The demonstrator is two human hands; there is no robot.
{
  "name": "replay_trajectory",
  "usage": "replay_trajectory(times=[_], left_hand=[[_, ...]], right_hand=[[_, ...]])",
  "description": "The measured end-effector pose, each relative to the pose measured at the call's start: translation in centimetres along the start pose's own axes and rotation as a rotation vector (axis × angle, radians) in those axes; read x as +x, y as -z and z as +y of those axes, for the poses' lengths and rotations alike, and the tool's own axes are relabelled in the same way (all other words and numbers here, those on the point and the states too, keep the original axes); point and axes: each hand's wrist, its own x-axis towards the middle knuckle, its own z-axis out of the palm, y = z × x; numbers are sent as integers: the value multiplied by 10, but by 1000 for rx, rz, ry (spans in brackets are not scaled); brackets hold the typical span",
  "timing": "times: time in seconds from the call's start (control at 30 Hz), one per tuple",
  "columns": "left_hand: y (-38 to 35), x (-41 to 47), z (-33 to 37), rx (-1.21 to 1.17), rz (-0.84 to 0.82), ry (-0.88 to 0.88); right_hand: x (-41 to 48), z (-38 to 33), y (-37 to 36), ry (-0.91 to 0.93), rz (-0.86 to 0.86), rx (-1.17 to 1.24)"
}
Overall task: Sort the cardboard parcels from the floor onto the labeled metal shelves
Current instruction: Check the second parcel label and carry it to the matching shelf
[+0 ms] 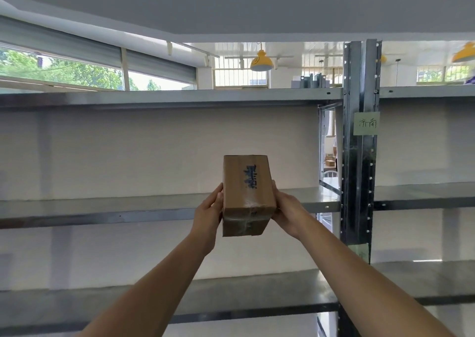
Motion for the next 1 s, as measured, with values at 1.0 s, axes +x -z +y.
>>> replay_trajectory(times=[1.0], left_hand=[[-1,13,-28,9,10,-25]], right_hand=[[-7,19,16,66,-16,61]])
